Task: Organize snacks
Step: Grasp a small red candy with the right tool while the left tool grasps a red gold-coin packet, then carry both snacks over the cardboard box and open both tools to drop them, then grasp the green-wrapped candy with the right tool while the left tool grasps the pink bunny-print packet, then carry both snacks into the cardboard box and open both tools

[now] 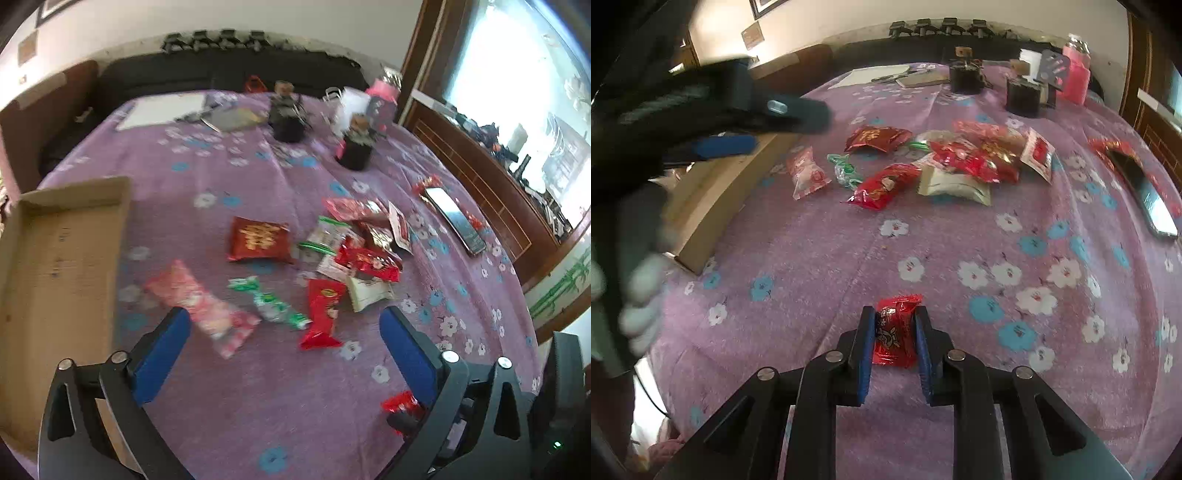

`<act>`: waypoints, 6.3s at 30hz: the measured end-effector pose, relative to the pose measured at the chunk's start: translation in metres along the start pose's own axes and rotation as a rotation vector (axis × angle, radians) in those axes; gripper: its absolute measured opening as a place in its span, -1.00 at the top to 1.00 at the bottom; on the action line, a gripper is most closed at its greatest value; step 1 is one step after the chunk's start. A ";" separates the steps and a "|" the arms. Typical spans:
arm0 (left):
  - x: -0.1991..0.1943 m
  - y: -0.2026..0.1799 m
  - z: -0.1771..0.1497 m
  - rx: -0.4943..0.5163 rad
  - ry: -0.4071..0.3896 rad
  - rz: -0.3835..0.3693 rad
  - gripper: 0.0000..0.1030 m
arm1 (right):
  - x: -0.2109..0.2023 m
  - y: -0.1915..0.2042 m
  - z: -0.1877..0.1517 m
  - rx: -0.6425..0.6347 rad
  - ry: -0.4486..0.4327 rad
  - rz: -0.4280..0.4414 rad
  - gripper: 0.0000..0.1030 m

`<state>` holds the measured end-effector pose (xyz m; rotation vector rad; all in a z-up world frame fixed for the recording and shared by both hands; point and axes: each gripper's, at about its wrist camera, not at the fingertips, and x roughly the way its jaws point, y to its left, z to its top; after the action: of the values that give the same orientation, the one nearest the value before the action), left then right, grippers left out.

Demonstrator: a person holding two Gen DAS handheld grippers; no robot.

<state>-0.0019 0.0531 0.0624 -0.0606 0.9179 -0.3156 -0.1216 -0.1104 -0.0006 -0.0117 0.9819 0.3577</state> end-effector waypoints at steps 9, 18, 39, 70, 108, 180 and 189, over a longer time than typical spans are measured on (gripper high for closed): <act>0.050 -0.041 0.005 0.209 0.083 0.063 -0.28 | -0.017 -0.045 -0.011 0.089 -0.013 0.014 0.59; 0.051 -0.041 -0.007 0.246 0.114 0.049 0.62 | -0.019 -0.047 -0.011 0.087 -0.024 0.021 0.59; -0.136 0.078 -0.010 -0.013 -0.202 0.074 0.61 | -0.079 0.030 0.037 -0.016 -0.164 0.189 0.60; -0.005 0.259 0.046 -0.333 -0.039 0.266 0.38 | 0.163 0.176 0.242 -0.091 0.020 0.248 0.58; -0.081 0.142 0.013 -0.226 -0.196 0.284 -0.28 | 0.013 0.023 0.121 0.089 -0.199 0.118 0.27; -0.058 0.224 0.018 -0.301 -0.047 0.233 0.59 | 0.040 0.083 0.153 0.011 -0.139 0.277 0.63; -0.016 0.270 0.019 -0.406 0.031 0.219 0.59 | 0.112 0.174 0.195 -0.095 -0.016 0.311 0.63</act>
<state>0.0695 0.3135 0.0357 -0.3267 0.9985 0.0769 0.0407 0.1196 0.0434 0.0586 0.9509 0.6887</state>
